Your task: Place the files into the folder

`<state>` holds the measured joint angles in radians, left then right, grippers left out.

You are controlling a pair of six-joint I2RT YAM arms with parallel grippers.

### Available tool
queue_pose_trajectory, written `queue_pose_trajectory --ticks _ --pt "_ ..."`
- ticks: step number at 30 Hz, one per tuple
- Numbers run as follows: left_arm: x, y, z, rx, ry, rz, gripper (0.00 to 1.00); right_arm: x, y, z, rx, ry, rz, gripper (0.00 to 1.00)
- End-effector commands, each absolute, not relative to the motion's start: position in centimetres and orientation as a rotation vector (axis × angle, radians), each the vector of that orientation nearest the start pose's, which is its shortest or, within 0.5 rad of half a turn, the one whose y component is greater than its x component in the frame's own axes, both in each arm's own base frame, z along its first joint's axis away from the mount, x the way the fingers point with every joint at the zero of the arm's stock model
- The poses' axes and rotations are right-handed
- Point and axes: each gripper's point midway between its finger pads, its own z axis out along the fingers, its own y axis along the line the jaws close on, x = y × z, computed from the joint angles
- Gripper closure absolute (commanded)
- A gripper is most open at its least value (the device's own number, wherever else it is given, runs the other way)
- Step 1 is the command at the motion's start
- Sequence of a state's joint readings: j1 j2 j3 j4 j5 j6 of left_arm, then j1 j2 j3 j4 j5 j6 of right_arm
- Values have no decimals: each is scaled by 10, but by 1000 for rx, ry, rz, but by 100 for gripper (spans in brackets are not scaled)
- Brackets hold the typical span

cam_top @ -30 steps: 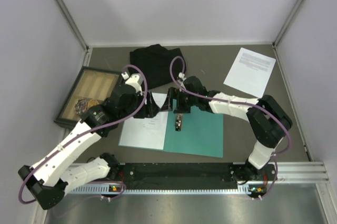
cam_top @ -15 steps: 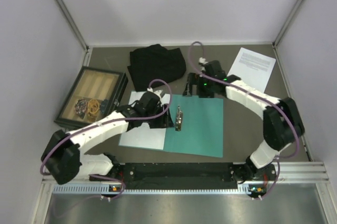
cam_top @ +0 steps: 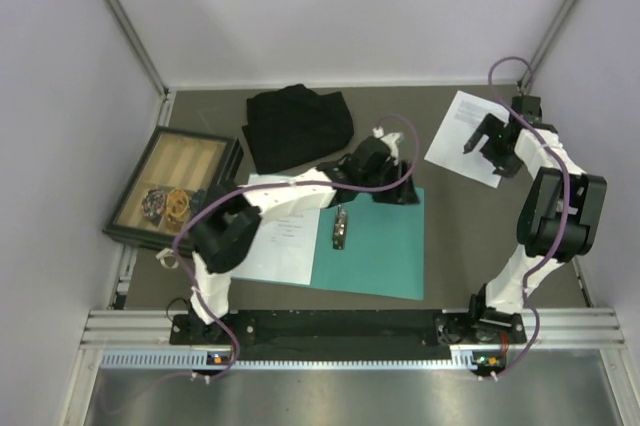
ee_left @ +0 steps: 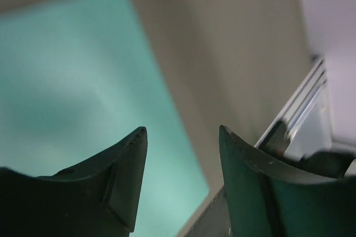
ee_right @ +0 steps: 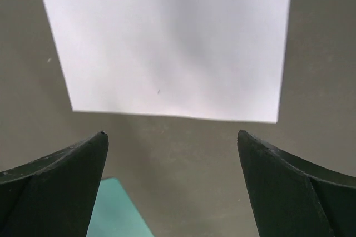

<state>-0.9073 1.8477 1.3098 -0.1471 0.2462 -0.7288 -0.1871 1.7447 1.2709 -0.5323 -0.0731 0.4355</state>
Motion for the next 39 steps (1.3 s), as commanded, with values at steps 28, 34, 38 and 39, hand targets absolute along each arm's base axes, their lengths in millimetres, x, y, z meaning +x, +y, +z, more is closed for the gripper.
queue_pose_trajectory --ticks 28,34,38,39 --pt "439 -623 129 -12 1749 -1465 61 428 -121 86 833 2374 150 3" --pt "469 -609 88 -343 1903 -1281 67 424 -124 77 856 2404 119 3" --pt "477 -603 71 -457 1931 -1219 71 421 -124 75 855 2413 111 3" --pt "480 -601 59 -479 1939 -1197 72 421 -123 76 854 2410 118 3"
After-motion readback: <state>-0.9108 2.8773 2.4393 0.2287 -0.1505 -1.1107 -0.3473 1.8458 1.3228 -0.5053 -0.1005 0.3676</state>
